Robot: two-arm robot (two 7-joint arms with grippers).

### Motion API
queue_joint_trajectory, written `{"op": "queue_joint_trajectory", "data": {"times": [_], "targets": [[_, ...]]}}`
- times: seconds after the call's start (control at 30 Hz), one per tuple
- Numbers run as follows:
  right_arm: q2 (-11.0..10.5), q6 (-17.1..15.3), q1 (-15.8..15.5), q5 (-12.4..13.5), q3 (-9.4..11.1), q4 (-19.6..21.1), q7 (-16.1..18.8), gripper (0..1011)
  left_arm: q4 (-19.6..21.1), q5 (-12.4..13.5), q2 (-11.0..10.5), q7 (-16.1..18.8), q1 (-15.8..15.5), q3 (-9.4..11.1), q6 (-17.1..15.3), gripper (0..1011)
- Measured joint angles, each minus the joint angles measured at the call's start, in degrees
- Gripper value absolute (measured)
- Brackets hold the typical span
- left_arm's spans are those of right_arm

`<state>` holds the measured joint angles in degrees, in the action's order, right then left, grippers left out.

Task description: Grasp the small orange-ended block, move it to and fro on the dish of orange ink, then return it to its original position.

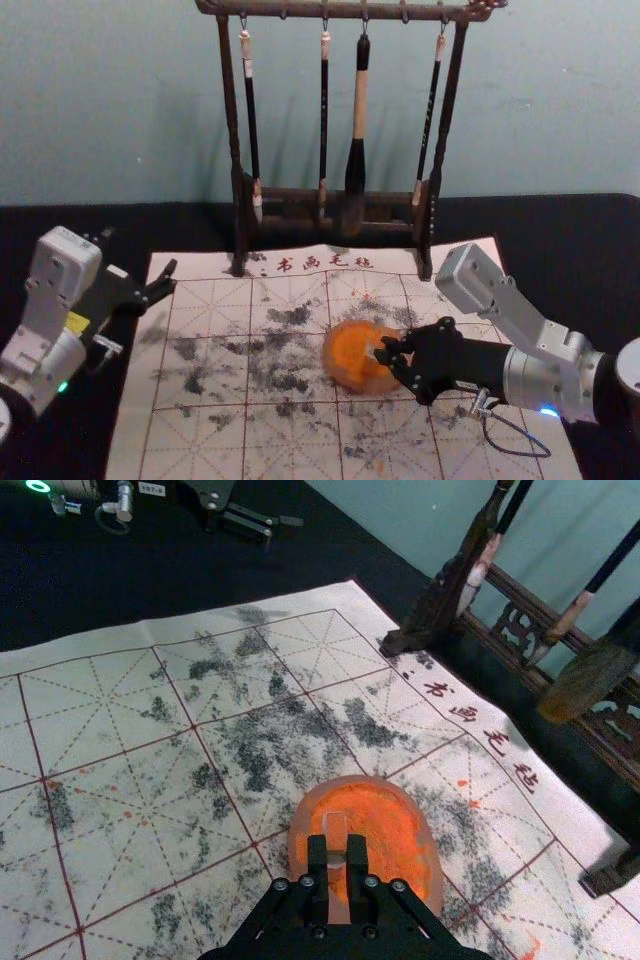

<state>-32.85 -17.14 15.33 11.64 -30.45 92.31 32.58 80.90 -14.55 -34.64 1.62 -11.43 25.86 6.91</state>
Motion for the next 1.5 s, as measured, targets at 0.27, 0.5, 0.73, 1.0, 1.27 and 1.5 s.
{"op": "queue_joint_trajectory", "data": {"times": [0.27, 0.5, 0.73, 1.0, 1.27, 1.5], "targets": [[0.9, 0.3, 1.5, -0.5, -1.3, -1.2, 0.4, 57, 0.0, 0.0, 0.0, 0.0, 0.0, 0.0, 0.0, 1001], [1.8, 0.4, 3.0, -1.2, -2.0, -2.8, 0.4, 57, 0.0, 0.0, 0.0, 0.0, 0.0, 0.0, 0.0, 1001], [2.4, 0.4, 4.0, -1.6, -2.0, -4.1, -0.1, 57, 0.0, 0.0, 0.0, 0.0, 0.0, 0.0, 0.0, 1001], [2.6, 0.1, 4.6, -1.8, -1.5, -5.0, -0.5, 57, 0.0, 0.0, 0.0, 0.0, 0.0, 0.0, 0.0, 1002], [1.9, -0.4, 4.2, -1.7, -0.7, -4.9, -0.6, 57, 0.0, 0.0, 0.0, 0.0, 0.0, 0.0, 0.0, 1001], [0.6, -1.2, 2.5, -0.3, 0.8, -3.0, -0.7, 57, 0.0, 0.0, 0.0, 0.0, 0.0, 0.0, 0.0, 1001]]}}
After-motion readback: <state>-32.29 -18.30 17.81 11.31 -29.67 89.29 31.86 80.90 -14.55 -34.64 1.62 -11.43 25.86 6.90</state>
